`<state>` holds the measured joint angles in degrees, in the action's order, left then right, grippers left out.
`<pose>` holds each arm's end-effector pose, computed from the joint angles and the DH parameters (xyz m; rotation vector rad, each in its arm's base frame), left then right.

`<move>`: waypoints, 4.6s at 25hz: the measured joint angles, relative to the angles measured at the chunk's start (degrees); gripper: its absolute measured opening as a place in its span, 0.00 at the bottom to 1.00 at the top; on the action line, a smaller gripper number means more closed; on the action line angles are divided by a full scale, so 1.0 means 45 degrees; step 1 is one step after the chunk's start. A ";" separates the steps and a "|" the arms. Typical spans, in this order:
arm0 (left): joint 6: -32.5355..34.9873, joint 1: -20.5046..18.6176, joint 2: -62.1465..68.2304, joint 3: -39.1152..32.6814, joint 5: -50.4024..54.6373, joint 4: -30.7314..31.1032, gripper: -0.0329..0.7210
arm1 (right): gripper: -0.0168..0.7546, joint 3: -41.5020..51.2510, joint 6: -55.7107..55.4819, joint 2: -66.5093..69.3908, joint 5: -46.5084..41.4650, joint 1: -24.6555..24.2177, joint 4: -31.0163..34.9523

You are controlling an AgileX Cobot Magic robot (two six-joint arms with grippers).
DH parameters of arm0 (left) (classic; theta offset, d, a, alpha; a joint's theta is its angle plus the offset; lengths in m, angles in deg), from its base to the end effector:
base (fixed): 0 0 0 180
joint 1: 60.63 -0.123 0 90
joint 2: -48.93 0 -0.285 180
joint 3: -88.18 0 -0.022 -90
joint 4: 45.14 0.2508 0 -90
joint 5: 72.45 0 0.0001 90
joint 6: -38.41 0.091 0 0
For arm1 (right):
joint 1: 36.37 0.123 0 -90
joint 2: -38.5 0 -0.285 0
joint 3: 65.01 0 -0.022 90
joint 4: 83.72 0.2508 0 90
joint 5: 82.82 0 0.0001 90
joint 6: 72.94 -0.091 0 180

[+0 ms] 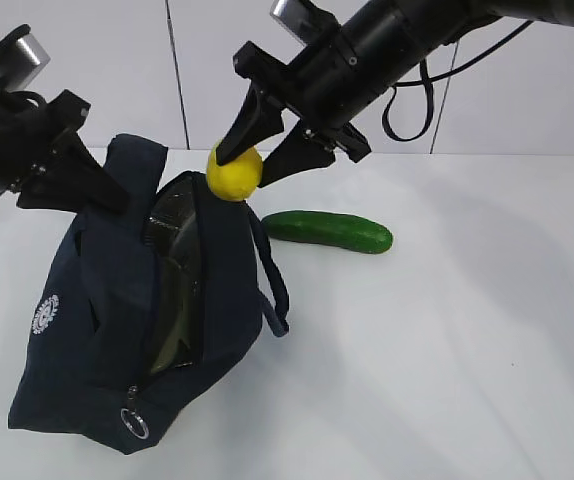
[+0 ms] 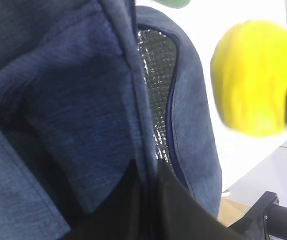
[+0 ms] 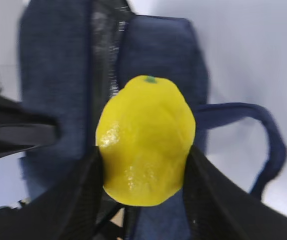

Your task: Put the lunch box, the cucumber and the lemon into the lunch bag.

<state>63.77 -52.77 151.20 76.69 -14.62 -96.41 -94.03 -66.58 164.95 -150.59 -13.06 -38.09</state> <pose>0.3125 -0.1038 0.2569 0.1826 2.6819 -1.0721 0.3869 0.2323 0.2788 -0.4175 2.7480 1.1737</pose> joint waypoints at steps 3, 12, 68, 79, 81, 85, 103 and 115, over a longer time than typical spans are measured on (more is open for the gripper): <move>0.0030 0.0000 0.0000 0.0000 0.0000 -0.0020 0.05 | 0.52 0.0000 0.0703 0.0000 -0.0071 0.0024 0.0982; 0.0059 0.0000 0.0000 0.0000 0.0056 -0.0050 0.05 | 0.52 0.0000 0.1509 0.0000 -0.0071 0.1068 0.1401; 0.0571 0.0000 0.0000 0.0000 0.0605 -0.0078 0.05 | 0.62 -0.1637 0.6749 0.0768 0.0770 0.0586 -1.1092; 0.0672 0.0000 0.0000 0.0000 0.1077 -0.0078 0.05 | 0.62 -0.1637 0.8771 0.2258 0.3114 0.0586 -1.2393; 0.0691 0.0000 0.0000 0.0000 0.1085 -0.0078 0.05 | 0.62 -0.1637 0.8771 0.2370 0.3627 0.0586 -1.2272; 0.0691 0.0000 0.0000 0.0000 0.1085 -0.0078 0.05 | 0.62 -0.1637 0.8791 0.2471 0.3628 0.0586 -1.2087; 0.0691 0.0000 0.0000 0.0000 0.0982 -0.0078 0.05 | 0.62 -0.1885 0.9316 0.3119 0.2780 0.0502 -1.1033; 0.0691 0.0000 0.0000 0.0000 0.0982 -0.0078 0.05 | 0.62 -0.3210 1.0467 0.3887 0.1240 0.0006 -0.9351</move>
<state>66.88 -52.77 151.20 76.69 -10.21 -96.76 -108.47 -19.48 182.44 -145.01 -13.04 -80.17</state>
